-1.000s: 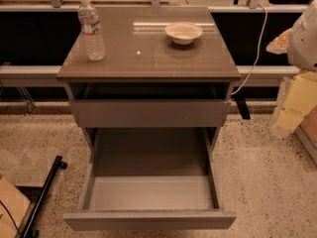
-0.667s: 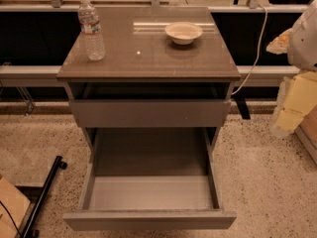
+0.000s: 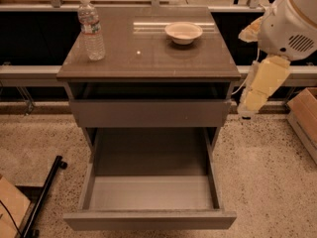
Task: Place water bottle into middle drawer
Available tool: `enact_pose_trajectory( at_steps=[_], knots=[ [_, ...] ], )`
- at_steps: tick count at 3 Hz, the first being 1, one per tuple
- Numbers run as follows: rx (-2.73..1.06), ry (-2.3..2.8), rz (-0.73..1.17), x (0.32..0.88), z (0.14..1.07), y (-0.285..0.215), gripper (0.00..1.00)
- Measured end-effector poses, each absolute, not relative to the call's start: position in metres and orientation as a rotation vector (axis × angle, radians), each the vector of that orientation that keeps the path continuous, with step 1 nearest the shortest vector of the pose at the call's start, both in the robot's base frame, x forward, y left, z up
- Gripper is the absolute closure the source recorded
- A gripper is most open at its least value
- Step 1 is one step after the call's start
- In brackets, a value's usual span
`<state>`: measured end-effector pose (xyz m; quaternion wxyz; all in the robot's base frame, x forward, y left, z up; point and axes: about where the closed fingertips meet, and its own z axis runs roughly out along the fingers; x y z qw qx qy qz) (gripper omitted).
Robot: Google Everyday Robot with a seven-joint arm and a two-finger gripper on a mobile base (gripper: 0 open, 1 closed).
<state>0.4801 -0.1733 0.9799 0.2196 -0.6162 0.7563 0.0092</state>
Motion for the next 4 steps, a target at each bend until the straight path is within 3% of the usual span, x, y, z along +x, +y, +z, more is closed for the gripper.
enact_pose_trajectory(
  at_steps=[3,4],
  knots=[
    [-1.822,1.839,0.147,0.616,0.996,-0.034,0.0],
    [-1.818,1.827,0.147,0.617,0.999,-0.03,0.0]
  ],
)
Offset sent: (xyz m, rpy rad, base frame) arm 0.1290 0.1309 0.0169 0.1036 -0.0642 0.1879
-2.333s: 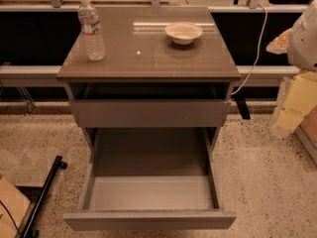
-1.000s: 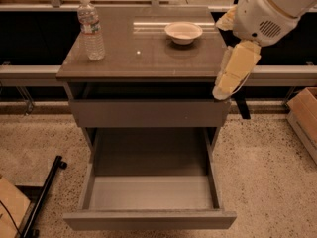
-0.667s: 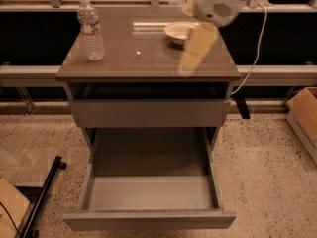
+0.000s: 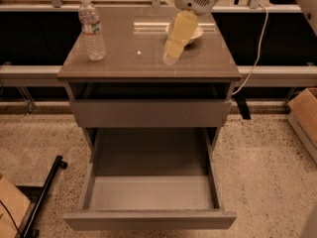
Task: Place water bottle into middle drawer
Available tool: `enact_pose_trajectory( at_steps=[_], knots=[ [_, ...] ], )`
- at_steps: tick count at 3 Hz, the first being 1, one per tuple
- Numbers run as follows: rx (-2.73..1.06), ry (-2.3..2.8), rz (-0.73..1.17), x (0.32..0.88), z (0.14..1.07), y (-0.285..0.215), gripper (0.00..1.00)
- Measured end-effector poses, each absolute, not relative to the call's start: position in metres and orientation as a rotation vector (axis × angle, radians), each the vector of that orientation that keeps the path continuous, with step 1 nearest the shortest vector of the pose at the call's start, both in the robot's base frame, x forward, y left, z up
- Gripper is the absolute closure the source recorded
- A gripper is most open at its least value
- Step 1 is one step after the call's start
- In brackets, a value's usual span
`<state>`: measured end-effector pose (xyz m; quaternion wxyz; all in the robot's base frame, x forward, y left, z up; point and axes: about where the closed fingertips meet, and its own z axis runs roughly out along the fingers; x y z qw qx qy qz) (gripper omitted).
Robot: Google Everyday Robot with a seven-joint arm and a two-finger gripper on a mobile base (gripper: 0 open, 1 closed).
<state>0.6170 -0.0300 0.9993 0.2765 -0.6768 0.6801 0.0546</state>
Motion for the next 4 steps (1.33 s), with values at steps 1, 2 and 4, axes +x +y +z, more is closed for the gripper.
enact_pose_trajectory(
  at_steps=[1,2,4],
  knots=[
    [-1.765,1.883,0.196,0.617,0.982,-0.024,0.0],
    [-1.605,1.872,0.341,0.657,0.956,0.024,0.0],
    [-1.436,1.754,0.539,0.743,0.906,0.084,0.0]
  ],
)
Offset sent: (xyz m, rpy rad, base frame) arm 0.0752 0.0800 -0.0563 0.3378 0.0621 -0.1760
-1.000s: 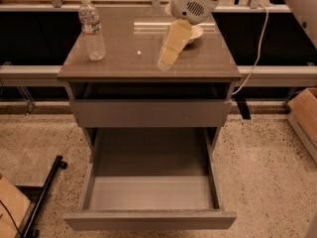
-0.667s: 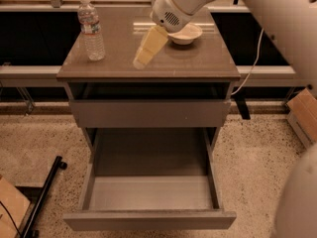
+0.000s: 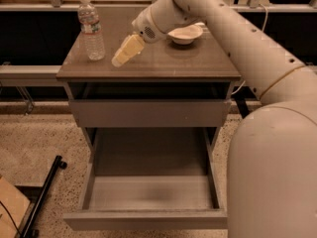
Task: Place water bottle into middle drawer
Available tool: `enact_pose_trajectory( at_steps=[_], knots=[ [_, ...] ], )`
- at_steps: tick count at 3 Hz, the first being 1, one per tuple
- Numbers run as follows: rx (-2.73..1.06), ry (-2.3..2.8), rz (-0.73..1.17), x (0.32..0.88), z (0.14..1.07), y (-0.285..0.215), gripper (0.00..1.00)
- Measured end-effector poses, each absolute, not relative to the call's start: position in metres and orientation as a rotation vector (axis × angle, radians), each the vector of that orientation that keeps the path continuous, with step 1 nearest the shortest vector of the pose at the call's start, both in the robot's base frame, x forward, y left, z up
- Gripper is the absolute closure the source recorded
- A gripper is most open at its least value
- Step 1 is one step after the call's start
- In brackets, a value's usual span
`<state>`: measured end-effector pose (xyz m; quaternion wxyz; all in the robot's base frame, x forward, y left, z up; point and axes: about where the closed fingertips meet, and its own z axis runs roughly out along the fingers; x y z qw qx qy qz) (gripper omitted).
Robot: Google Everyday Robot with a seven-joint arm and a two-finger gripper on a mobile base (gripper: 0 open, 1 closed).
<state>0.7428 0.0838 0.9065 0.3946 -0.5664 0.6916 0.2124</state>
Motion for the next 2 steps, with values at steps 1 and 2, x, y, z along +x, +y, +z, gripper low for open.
enact_pose_trajectory(
  at_steps=[1,2],
  knots=[
    [-1.33,1.656,0.625,0.79,0.891,0.113,0.0],
    [-1.283,1.573,0.676,0.82,0.894,0.14,0.0]
  ],
)
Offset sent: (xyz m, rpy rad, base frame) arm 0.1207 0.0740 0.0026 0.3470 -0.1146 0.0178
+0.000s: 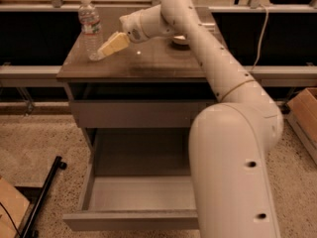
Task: Place water bottle into middle drawer
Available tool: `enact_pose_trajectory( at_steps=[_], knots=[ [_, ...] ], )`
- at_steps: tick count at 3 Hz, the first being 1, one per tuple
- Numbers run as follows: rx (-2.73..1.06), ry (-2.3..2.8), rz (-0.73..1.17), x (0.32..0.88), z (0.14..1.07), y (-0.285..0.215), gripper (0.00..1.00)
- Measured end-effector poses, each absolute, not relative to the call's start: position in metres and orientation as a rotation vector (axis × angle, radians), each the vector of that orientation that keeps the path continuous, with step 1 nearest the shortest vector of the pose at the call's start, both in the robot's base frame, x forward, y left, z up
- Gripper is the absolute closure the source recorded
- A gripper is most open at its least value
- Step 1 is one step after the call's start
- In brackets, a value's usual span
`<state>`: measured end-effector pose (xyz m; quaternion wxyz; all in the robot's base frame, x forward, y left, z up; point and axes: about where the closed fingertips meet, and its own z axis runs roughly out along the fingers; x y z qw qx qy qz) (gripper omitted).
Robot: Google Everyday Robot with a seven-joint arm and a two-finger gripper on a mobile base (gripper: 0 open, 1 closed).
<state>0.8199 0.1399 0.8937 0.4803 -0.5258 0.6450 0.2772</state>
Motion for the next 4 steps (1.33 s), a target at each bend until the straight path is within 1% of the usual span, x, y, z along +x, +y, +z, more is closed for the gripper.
enact_pose_trajectory(
  at_steps=[1,2,3,4],
  knots=[
    [-1.292,1.488,0.727,0.831,0.902,0.173,0.0],
    [-1.316,1.395,0.783,0.831,0.916,0.204,0.27],
    [-1.341,1.358,0.812,0.825,0.92,0.218,0.5],
    [-1.359,1.393,0.786,0.821,0.923,0.203,0.73]
  ],
)
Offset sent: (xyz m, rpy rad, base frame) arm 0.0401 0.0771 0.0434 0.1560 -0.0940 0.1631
